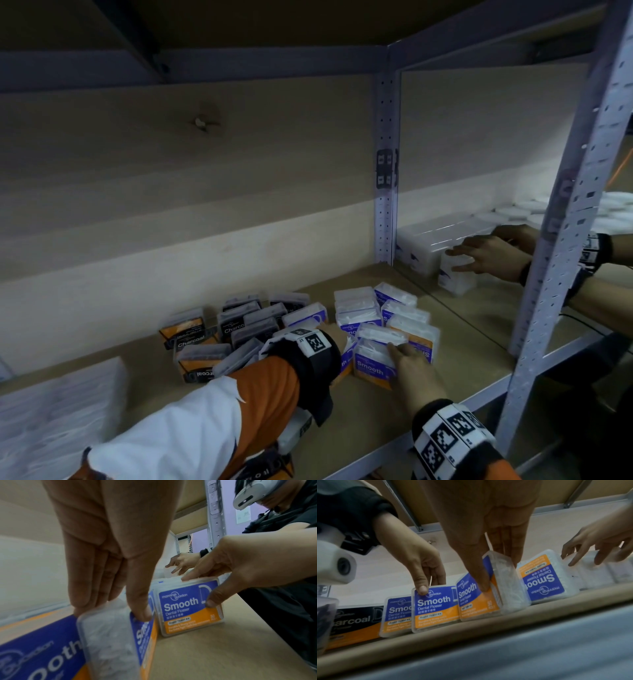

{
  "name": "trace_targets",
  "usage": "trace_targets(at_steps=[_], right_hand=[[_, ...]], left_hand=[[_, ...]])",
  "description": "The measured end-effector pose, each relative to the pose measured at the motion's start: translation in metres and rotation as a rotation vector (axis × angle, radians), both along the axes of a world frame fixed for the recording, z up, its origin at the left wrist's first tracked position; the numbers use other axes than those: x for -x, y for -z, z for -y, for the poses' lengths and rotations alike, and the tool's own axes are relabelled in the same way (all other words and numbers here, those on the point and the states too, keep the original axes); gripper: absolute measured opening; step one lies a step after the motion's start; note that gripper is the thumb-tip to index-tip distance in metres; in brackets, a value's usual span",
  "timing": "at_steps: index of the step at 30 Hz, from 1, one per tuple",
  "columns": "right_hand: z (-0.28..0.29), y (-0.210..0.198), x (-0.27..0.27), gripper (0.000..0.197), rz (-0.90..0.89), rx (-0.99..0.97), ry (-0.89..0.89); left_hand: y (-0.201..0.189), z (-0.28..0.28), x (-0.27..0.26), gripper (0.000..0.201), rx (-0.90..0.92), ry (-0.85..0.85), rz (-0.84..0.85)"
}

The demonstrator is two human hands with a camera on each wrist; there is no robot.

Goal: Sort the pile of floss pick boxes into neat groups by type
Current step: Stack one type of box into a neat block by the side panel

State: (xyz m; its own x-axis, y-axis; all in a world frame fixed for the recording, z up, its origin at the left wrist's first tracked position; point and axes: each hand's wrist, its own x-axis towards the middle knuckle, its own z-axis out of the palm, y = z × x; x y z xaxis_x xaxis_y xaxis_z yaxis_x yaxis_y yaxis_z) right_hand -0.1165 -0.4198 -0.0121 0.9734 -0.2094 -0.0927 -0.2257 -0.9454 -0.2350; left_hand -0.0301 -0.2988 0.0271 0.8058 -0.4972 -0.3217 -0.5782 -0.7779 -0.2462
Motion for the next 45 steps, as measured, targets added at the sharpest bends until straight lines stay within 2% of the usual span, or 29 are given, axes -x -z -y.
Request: trace_targets(at_steps=[3,5,7,11,16,21,26,30,36,40,45], right_hand=[[0.000,0.001,-0.002,0.055,0.009,-0.021,-0.029],[-0.001,0.000,-0.002,0.054,0.001,-0.036,-0.030],[-0.001,0.001,-0.002,0.053,0.003,-0.050,-0.031],[0.001,-0.001,-0.003,0.053,-0.008,-0.078,-0.018],[0.001,-0.001,-0.004,0.052,-0.010,-0.075,-0.003],[0.003,0.000,-0.005,0.052,-0.010,-0.065,0.017],[0.004,0.002,-0.007,0.054,-0.005,-0.070,0.010],[0.006,0.003,-0.008,0.053,-0.002,-0.068,0.012],[0.007,0.006,-0.008,0.053,0.007,-0.076,0.014],[0.008,0.005,-0.010,0.052,0.012,-0.081,0.010],[0.008,0.005,-0.010,0.046,0.038,-0.082,0.019]], left_hand=[[-0.003,-0.008,-0.007,0.044,-0.023,-0.032,-0.045],[-0.006,-0.015,-0.011,0.050,0.039,-0.031,-0.090],[-0.007,-0.022,-0.015,0.046,0.134,-0.043,-0.104],[-0.015,-0.034,-0.023,0.036,0.185,-0.088,-0.095],[-0.017,-0.050,-0.031,0.049,-0.045,-0.200,-0.140],[-0.004,-0.051,-0.042,0.055,-0.113,-0.273,-0.104],[0.013,-0.055,-0.055,0.061,-0.178,-0.277,-0.084],[0.011,-0.056,-0.058,0.066,-0.138,-0.344,-0.153],[-0.006,-0.056,-0.041,0.062,-0.027,-0.374,-0.145],[-0.006,-0.055,-0.040,0.067,0.055,-0.387,-0.155],[-0.005,-0.060,-0.040,0.068,0.070,-0.379,-0.172]])
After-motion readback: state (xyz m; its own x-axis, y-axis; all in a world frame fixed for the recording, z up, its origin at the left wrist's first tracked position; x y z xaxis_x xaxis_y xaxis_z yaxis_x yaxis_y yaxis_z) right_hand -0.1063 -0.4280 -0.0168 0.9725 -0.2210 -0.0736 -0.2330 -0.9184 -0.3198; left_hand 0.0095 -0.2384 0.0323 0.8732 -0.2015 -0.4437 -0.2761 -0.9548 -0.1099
